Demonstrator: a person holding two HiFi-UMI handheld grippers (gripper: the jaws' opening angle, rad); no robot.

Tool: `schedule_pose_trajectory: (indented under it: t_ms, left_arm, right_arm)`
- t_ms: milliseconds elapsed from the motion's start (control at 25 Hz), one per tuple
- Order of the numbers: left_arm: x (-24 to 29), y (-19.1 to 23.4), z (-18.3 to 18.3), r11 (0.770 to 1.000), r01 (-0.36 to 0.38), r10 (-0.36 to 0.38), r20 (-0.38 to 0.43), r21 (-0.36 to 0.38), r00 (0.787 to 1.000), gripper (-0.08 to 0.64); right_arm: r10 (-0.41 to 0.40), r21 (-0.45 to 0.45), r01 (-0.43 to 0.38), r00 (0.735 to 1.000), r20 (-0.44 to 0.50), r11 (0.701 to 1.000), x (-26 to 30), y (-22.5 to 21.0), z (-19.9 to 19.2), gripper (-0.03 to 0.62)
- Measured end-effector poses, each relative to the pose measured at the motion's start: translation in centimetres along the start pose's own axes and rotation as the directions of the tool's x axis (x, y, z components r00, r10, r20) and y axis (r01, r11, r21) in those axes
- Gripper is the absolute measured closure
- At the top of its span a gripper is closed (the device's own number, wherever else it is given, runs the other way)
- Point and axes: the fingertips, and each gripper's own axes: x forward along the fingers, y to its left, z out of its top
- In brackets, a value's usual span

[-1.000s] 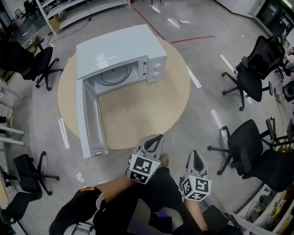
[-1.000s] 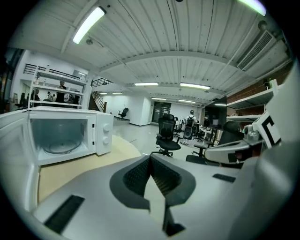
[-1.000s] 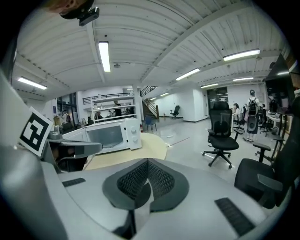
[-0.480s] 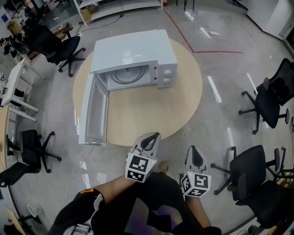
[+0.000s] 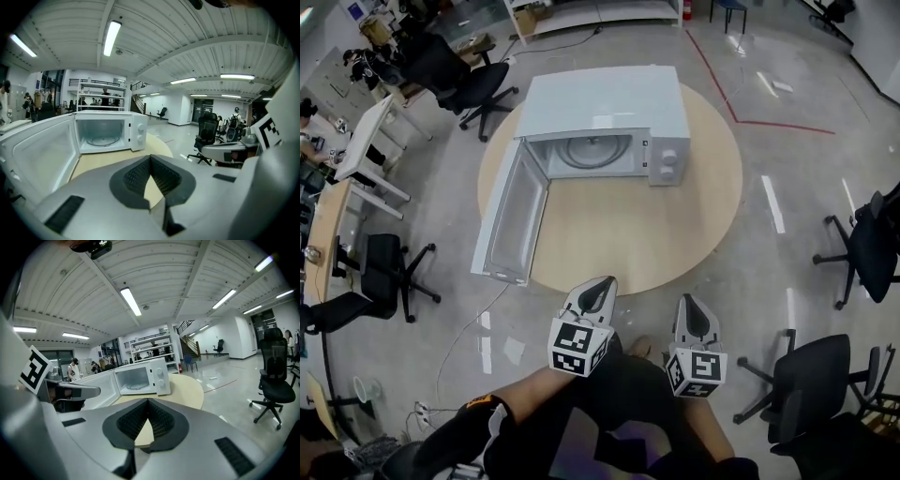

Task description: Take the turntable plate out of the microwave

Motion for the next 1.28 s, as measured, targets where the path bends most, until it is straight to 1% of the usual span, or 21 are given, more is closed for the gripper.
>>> schedule_pose_trajectory:
  t_ms: [200,360,480,720,1080,1280]
  left_arm:
    - [0.0,2.7,-0.4,0.996,-0.074,0.074,-0.003,-0.057,0.997,0.512]
    - [1.3,4.9,-0.3,0.989,-0.095,0.095,-0.004,-0.11,0.995,0.512]
    - [2.7,6.1,0.8,0.986,-0.088,0.091,0.011,-0.142,0.996,0.512]
    - [4.9,8.9,3.0,0.982,-0.073,0.081,0.039,-0.176,0.996,0.512]
    - [6.8,15.8,5.1,0.965,-0.082,0.107,0.09,-0.248,0.99,0.512]
    - [7.4,19.8,5.5,0.952,-0.067,0.105,0.113,-0.299,0.988,0.512]
  right_arm:
    - [0.083,-0.032,-0.084,0.996,-0.031,0.996,3.1,1.7,0.2,0.575]
    - [0.109,-0.06,-0.112,0.993,-0.055,0.992,5.4,2.6,0.7,0.575]
    - [0.115,-0.077,-0.121,0.991,-0.07,0.99,6.7,3.0,1.4,0.575]
    - [0.106,-0.098,-0.114,0.991,-0.085,0.989,10.3,3.3,3.7,0.577]
    - [0.127,-0.173,-0.148,0.984,-0.126,0.974,16.4,7.0,6.1,0.576]
    - [0.132,-0.163,-0.155,0.981,-0.144,0.974,19.7,9.2,7.1,0.575]
